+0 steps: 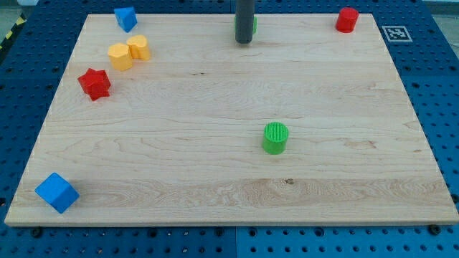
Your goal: Point at the yellow heart
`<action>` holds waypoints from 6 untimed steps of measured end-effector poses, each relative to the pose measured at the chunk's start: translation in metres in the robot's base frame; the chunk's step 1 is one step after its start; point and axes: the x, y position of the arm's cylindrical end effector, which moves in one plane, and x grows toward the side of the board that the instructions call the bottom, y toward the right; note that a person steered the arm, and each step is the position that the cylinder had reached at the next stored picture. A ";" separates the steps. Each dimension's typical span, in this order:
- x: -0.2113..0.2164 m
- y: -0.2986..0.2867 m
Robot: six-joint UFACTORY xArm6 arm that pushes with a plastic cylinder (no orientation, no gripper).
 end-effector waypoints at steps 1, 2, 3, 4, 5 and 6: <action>-0.015 0.000; -0.001 0.015; 0.031 0.027; 0.058 0.027; 0.065 -0.002; 0.037 -0.046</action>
